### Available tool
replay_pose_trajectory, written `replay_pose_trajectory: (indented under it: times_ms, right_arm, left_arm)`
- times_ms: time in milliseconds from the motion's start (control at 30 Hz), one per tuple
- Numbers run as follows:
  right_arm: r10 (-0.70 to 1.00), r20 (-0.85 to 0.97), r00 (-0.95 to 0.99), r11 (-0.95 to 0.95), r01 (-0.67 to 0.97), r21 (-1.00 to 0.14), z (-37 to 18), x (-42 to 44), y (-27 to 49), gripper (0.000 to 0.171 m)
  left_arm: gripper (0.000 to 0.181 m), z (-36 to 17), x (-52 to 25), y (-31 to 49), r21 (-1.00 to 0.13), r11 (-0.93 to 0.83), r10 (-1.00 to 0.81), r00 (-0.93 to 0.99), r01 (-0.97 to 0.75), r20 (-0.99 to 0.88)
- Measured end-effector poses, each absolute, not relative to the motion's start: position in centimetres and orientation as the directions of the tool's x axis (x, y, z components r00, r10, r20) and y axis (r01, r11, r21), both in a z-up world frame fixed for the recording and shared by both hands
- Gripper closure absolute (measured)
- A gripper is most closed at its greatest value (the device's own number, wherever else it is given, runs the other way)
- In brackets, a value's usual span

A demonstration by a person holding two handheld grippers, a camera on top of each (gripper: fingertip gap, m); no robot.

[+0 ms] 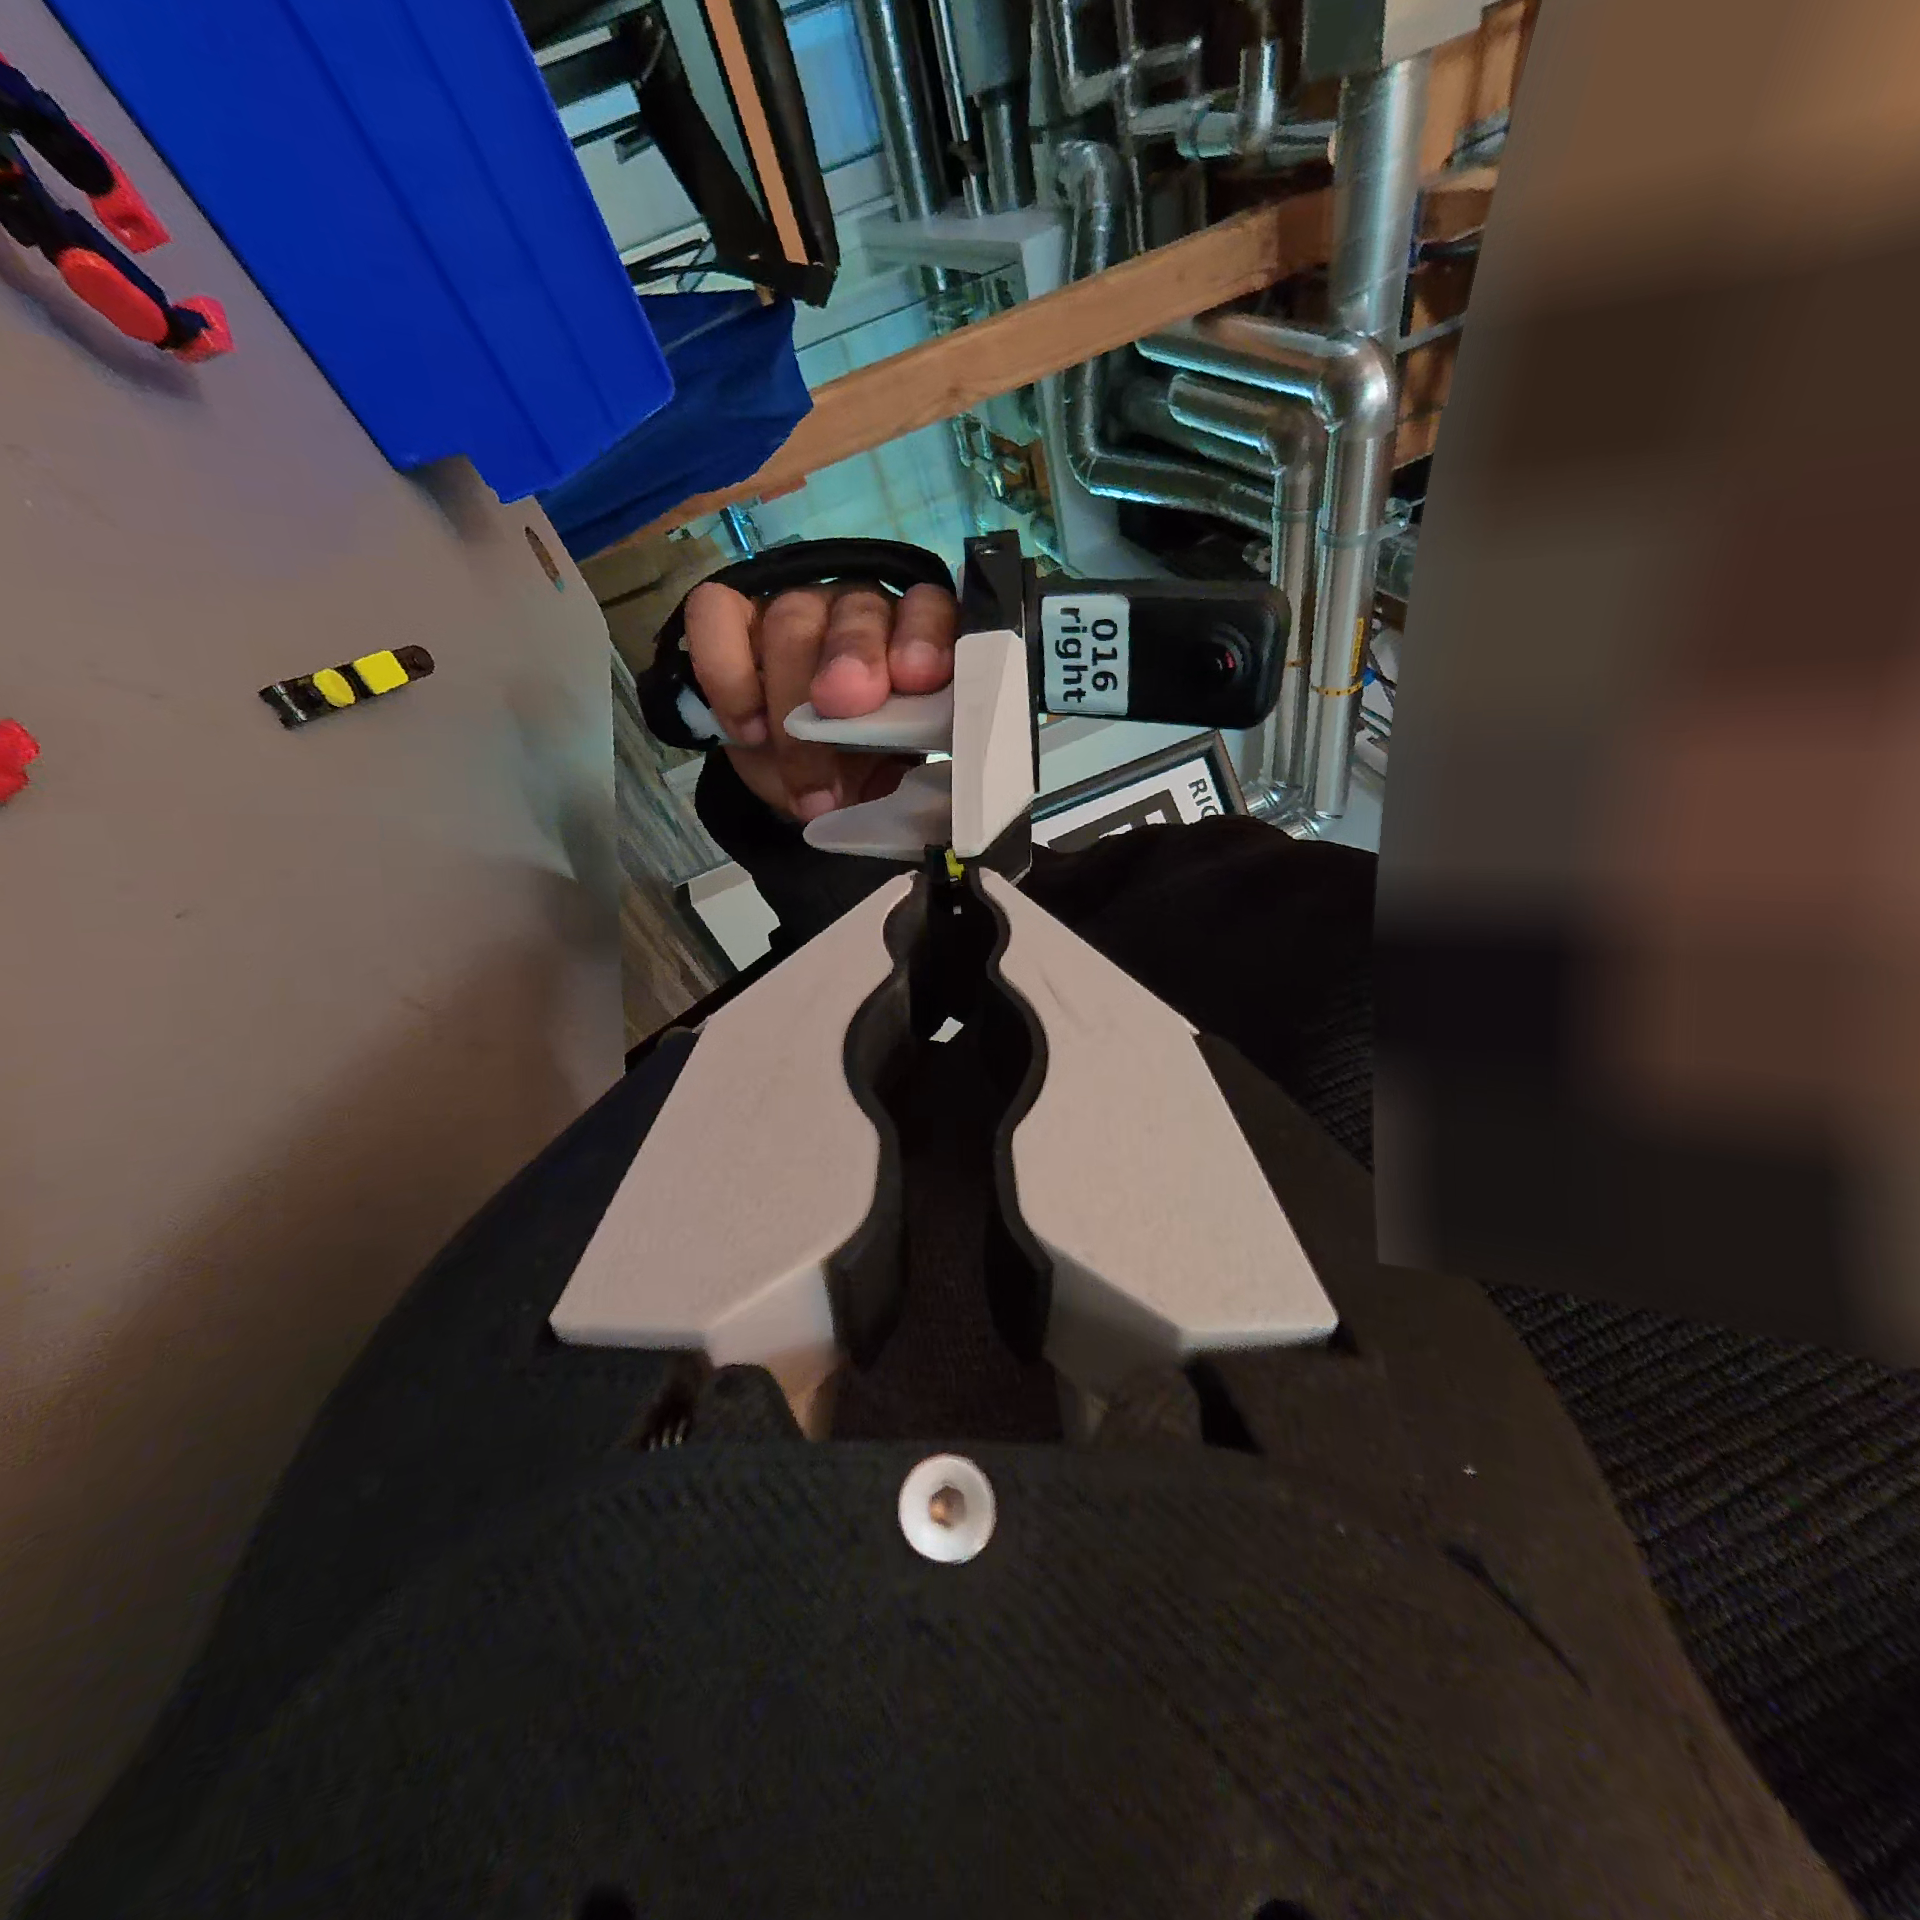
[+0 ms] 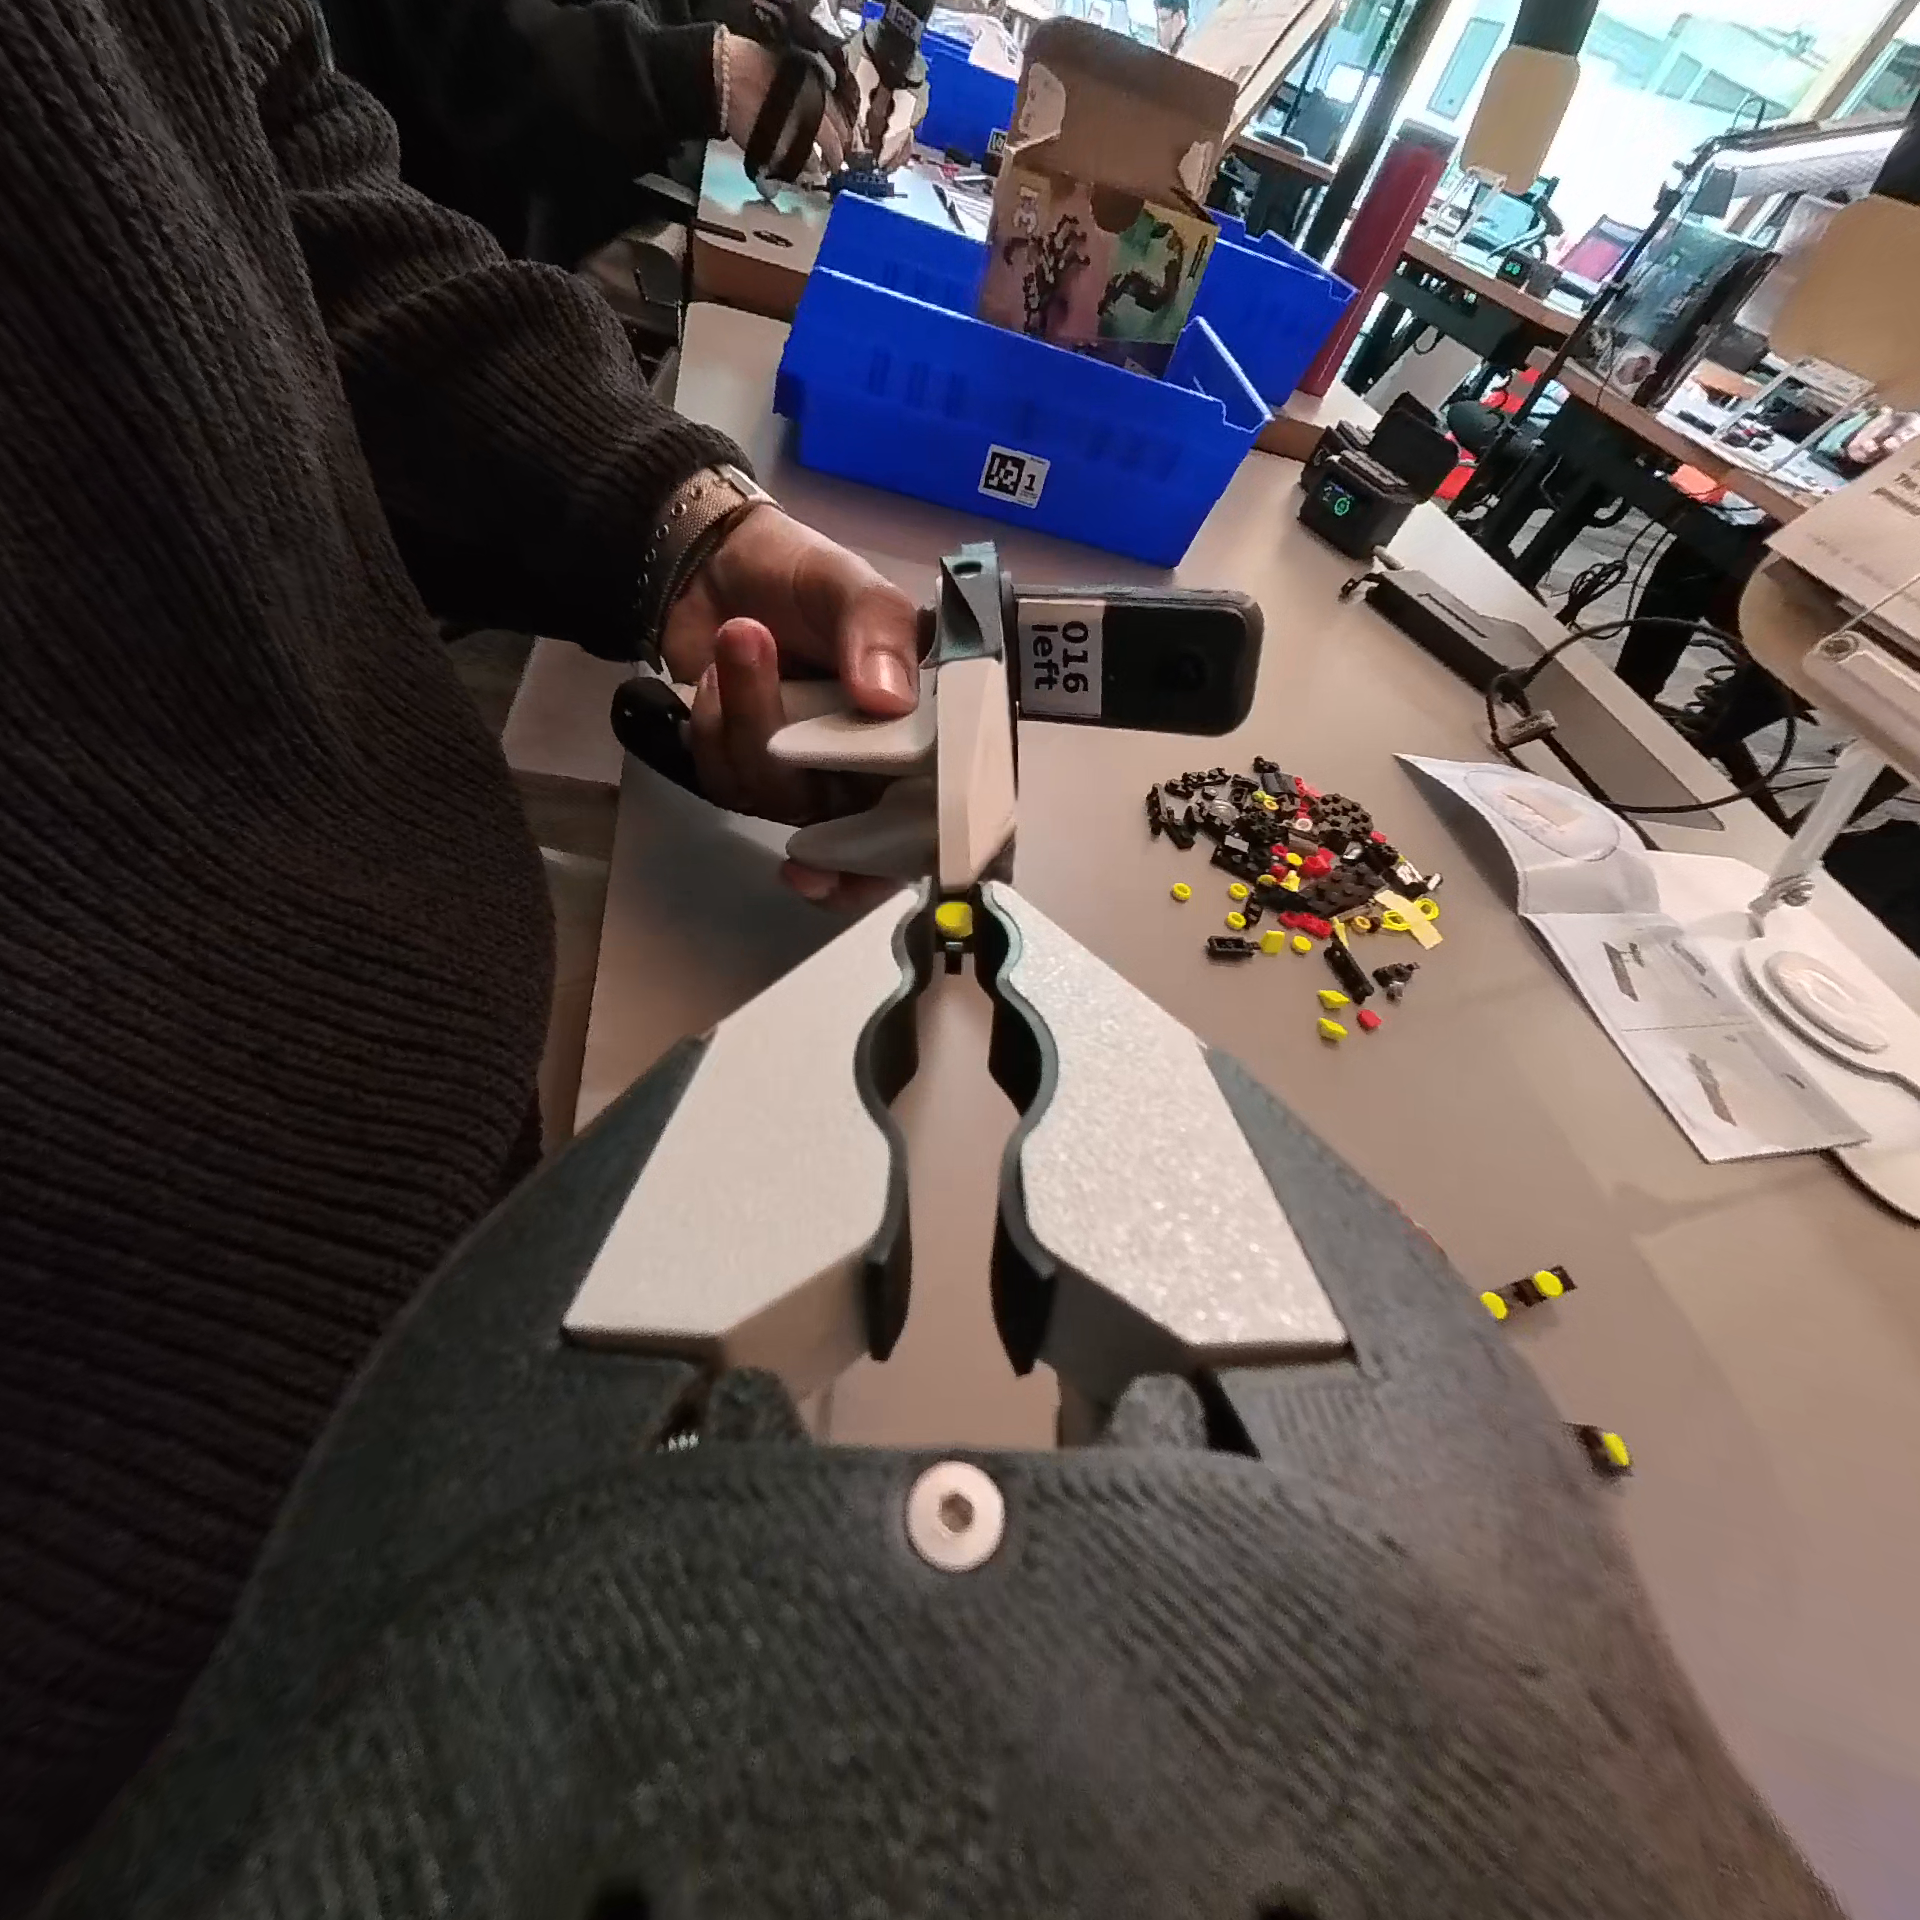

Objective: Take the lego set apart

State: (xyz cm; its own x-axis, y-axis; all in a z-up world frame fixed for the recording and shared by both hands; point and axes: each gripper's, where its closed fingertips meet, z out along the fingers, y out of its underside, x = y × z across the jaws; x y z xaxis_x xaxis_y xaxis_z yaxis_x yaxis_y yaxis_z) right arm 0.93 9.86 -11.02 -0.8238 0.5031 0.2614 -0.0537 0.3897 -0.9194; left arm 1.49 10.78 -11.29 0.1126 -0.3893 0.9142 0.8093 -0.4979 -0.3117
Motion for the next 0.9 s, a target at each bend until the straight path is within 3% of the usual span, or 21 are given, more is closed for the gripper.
replay_pose_trajectory:
  times_ms: [167, 233, 267, 300, 367, 533, 600, 667, 767, 900]
  right_arm:
    - [0.536, 0.239, -0.809, 0.390, -0.014, -0.921, -11.1, 0.7, 10.1, 0.170]
    - [0.550, 0.133, -0.824, 0.205, -0.021, -0.978, -8.0, 1.1, 9.5, 0.171]
    - [0.563, 0.124, -0.817, 0.192, -0.017, -0.981, -7.2, 0.8, 9.5, 0.171]
    - [0.577, 0.223, -0.785, 0.292, -0.057, -0.955, -7.6, 0.4, 9.9, 0.171]
    - [0.598, 0.309, -0.740, 0.379, -0.079, -0.922, -8.4, -0.2, 11.1, 0.171]
    - [0.655, 0.100, -0.749, 0.215, 0.058, -0.975, -9.6, -1.4, 13.6, 0.171]
    - [0.659, 0.061, -0.749, 0.217, 0.111, -0.970, -10.9, -1.6, 13.8, 0.158]
    - [0.645, 0.116, -0.756, 0.276, 0.089, -0.957, -11.6, -1.5, 13.2, 0.148]
    - [0.568, 0.313, -0.761, 0.451, -0.030, -0.892, -12.3, -0.7, 11.7, 0.148]
    - [0.504, 0.419, -0.755, 0.535, -0.108, -0.838, -12.7, 0.0, 10.8, 0.161]
  left_arm:
    - [0.176, -11.8, 1.3, 11.2, -0.317, -0.481, -0.339, 0.161, 0.817, 0.927]
    - [0.177, -15.6, 2.2, 11.5, -0.396, -0.546, -0.196, 0.347, 0.738, 0.917]
    - [0.176, -14.6, 2.7, 11.6, -0.392, -0.538, -0.242, 0.308, 0.746, 0.920]
    - [0.177, -13.0, 2.3, 12.0, -0.363, -0.499, -0.286, 0.246, 0.787, 0.926]
    - [0.177, -13.2, 1.7, 12.4, -0.412, -0.477, -0.273, 0.315, 0.776, 0.909]
    - [0.178, -13.4, -1.1, 12.2, -0.421, -0.368, -0.243, 0.351, 0.829, 0.904]
    - [0.177, -13.3, -1.9, 12.2, -0.469, -0.331, -0.242, 0.407, 0.819, 0.881]
    - [0.177, -13.3, -1.5, 12.2, -0.492, -0.350, -0.248, 0.428, 0.797, 0.869]
    - [0.178, -13.1, -0.3, 12.2, -0.446, -0.398, -0.277, 0.358, 0.802, 0.892]
    - [0.178, -12.7, 0.7, 11.8, -0.388, -0.449, -0.317, 0.262, 0.805, 0.911]
